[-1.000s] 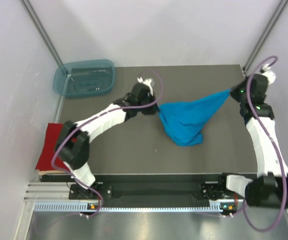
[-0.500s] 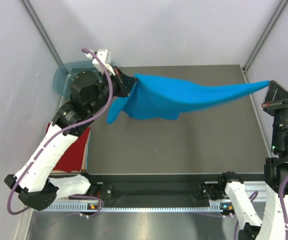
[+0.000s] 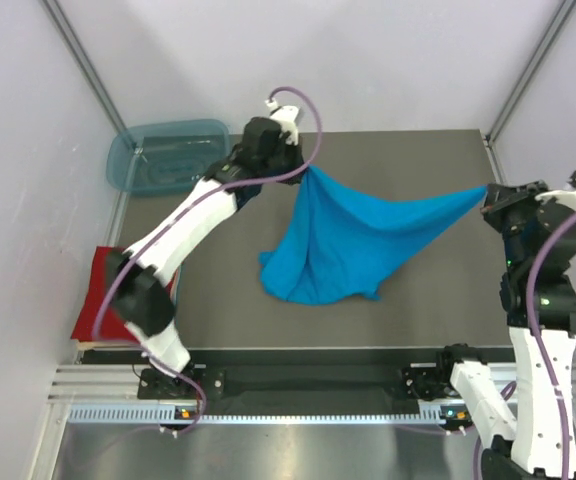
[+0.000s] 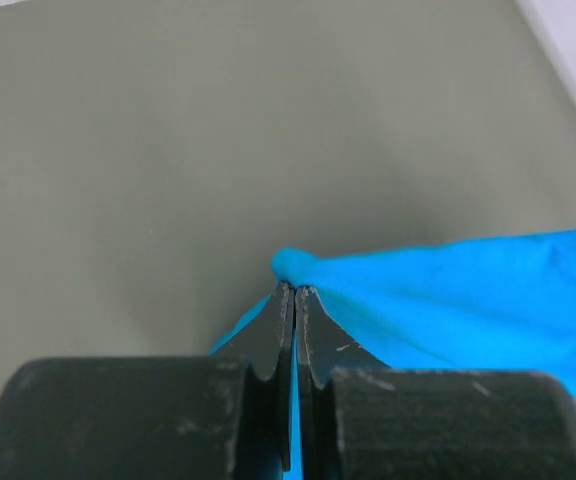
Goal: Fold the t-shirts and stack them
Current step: Flatten the tshirt out
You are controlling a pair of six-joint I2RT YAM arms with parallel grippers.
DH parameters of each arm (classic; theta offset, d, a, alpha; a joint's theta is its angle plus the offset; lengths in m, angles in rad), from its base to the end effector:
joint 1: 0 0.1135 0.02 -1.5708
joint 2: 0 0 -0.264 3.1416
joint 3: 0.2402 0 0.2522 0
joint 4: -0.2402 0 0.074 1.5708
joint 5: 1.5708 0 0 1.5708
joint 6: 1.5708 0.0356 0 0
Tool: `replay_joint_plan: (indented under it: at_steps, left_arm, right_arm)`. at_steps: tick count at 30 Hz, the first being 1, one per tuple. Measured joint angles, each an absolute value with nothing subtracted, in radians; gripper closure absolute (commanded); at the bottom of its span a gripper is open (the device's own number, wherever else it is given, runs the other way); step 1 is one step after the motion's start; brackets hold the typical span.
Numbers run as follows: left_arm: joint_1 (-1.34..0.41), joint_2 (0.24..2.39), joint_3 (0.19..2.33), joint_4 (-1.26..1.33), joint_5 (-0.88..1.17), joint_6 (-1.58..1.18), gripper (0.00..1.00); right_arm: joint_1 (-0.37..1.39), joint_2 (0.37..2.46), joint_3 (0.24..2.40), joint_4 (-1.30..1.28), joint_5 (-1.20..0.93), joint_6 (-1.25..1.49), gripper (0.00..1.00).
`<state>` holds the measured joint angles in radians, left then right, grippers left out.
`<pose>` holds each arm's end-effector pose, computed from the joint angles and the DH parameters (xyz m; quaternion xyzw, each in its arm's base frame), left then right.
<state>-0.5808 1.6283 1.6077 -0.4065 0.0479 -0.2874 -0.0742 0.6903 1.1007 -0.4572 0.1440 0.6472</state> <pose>0.3176 -0.2105 0.3866 0.1357 0.8297 -0.2458 0.4824 0.1255 -0.0145 0.4292 0.3011 0.6576 0.1447 0.6752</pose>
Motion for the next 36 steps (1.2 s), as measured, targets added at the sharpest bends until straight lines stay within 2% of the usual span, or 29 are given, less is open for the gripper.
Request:
replay_joint_plan:
  at_steps: [6,8,11,13,17,21,31,36]
  left_arm:
    - [-0.517,2.174,2.108,-0.383,0.140,-0.220,1.00]
    - [-0.509,2.261,2.197,-0.369,0.149,-0.209,1.00]
    - [-0.509,2.260,2.188,-0.353,0.151,-0.206,1.00]
    - [-0.516,2.199,2.107,-0.292,0.159,-0.200,1.00]
    - [-0.538,1.959,1.880,-0.256,0.178,-0.152,1.00]
    - [-0.560,1.703,1.752,-0.267,0.208,-0.093,1.00]
    - [-0.568,1.090,1.533,-0.313,0.260,-0.005,1.00]
    - [-0.568,0.963,1.541,-0.373,0.326,0.001,1.00]
  right_arm:
    - [-0.072,0.714,0.986,-0.488,0.154,0.658,1.00]
    - [-0.071,0.713,0.984,-0.493,0.162,0.657,1.00]
    - [-0.070,0.702,0.992,-0.504,0.174,0.654,1.00]
    - [-0.069,0.699,1.018,-0.513,0.183,0.649,1.00]
    - [-0.068,0.694,1.122,-0.522,0.208,0.643,1.00]
    - [-0.068,0.674,1.228,-0.531,0.216,0.639,1.00]
    - [-0.068,0.541,1.403,-0.610,0.162,0.676,1.00]
    - [-0.068,0.535,1.455,-0.633,0.080,0.720,1.00]
